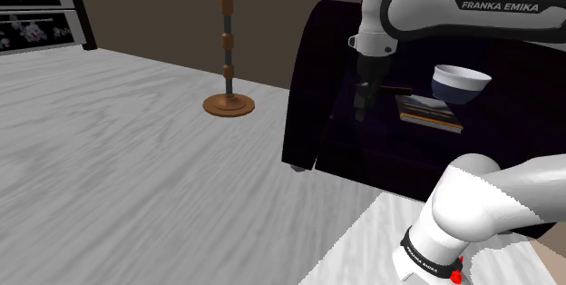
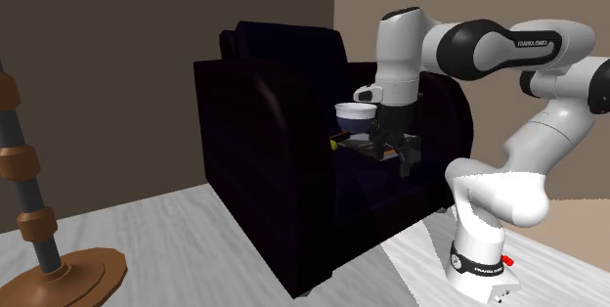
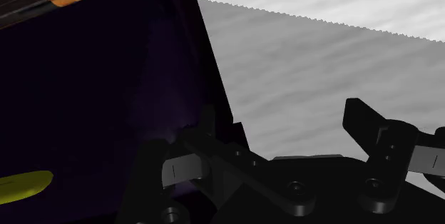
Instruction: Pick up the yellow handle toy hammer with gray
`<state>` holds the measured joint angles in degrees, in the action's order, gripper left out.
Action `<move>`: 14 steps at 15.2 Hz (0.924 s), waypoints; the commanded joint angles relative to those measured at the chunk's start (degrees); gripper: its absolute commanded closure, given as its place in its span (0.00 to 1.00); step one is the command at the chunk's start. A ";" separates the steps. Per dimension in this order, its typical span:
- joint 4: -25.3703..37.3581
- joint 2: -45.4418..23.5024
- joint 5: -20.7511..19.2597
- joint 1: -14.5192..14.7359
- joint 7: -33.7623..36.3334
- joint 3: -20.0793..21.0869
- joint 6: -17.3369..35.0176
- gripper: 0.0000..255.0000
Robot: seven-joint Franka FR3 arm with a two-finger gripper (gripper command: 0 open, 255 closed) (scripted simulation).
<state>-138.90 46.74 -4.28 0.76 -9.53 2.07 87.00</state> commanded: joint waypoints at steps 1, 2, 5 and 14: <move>0.00 0.00 0.00 0.00 0.00 0.00 0.00 0.00; 1.43 -2.24 -0.06 -1.17 1.79 -0.14 0.81 0.00; 5.93 -8.61 -0.24 -4.57 7.07 -0.69 2.74 0.00; 20.31 -24.67 -0.74 -13.39 22.15 -3.85 4.90 0.00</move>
<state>-120.07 23.58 -4.58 -11.38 10.92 -0.94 86.20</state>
